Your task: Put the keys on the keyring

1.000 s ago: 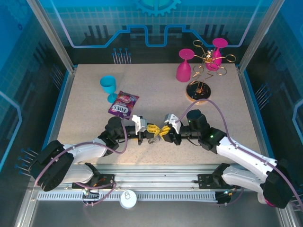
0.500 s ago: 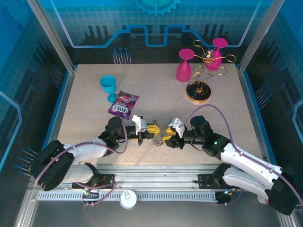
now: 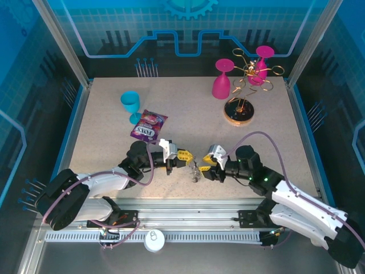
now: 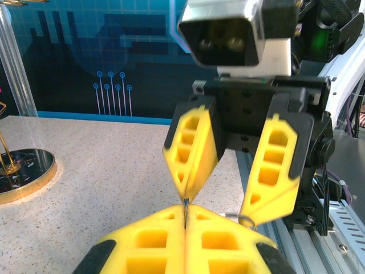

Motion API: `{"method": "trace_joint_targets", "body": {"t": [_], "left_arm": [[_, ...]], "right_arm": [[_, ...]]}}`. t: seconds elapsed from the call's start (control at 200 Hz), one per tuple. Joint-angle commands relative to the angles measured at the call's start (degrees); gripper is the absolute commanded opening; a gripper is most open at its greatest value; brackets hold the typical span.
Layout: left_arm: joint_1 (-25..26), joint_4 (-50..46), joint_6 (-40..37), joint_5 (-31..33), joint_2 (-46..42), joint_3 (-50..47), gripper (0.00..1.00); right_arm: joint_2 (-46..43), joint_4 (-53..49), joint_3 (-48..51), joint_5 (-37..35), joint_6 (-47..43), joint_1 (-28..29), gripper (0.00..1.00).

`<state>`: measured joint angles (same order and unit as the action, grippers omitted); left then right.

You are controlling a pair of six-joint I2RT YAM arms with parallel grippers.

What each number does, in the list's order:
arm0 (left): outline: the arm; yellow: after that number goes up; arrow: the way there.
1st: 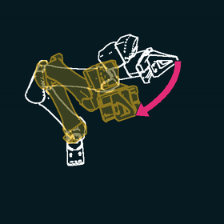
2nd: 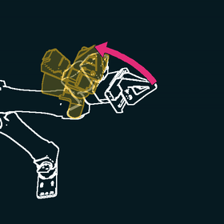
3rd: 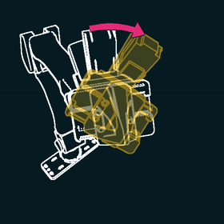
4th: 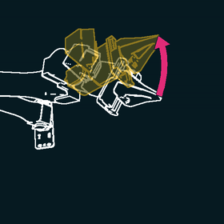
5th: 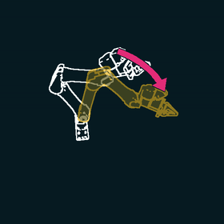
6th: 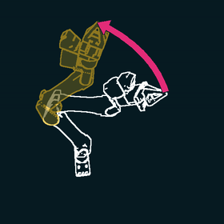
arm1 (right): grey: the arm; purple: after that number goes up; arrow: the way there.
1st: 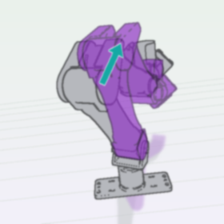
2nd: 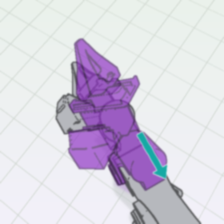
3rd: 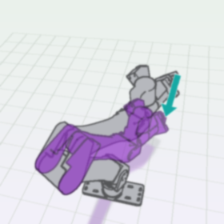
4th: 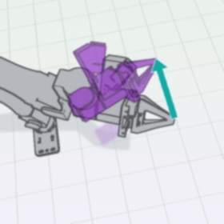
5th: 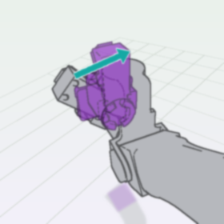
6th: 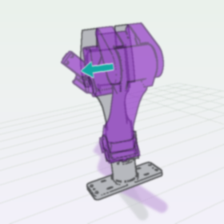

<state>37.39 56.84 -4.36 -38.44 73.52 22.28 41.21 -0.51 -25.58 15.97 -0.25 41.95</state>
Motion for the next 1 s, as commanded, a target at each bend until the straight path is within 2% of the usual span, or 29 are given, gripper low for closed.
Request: {"method": "trace_joint_targets", "body": {"t": [0.0,0.26,0.59,0.996], "left_arm": [[0.14,3.22,0.82,-1.25,-0.12,-0.18,0.0],[0.14,3.28,0.95,-1.51,-0.21,-0.14,0.0],[0.09,3.28,0.93,-1.38,-0.22,-0.14,0.0],[0.13,3.28,0.9,-1.29,0.06,-0.15,0.0]], "right_arm": [[-3.58,-1.7,0.88,-3.88,-1.54,0.2,0.42],[-2.09,-2.25,1.28,-10.5,-2.74,0.15,0.4],[6.81,5.47,1.2,-4.89,-3.74,2.98,0.42],[12.89,13.84,2.29,-2.49,-2.72,5.06,0.47]]}}
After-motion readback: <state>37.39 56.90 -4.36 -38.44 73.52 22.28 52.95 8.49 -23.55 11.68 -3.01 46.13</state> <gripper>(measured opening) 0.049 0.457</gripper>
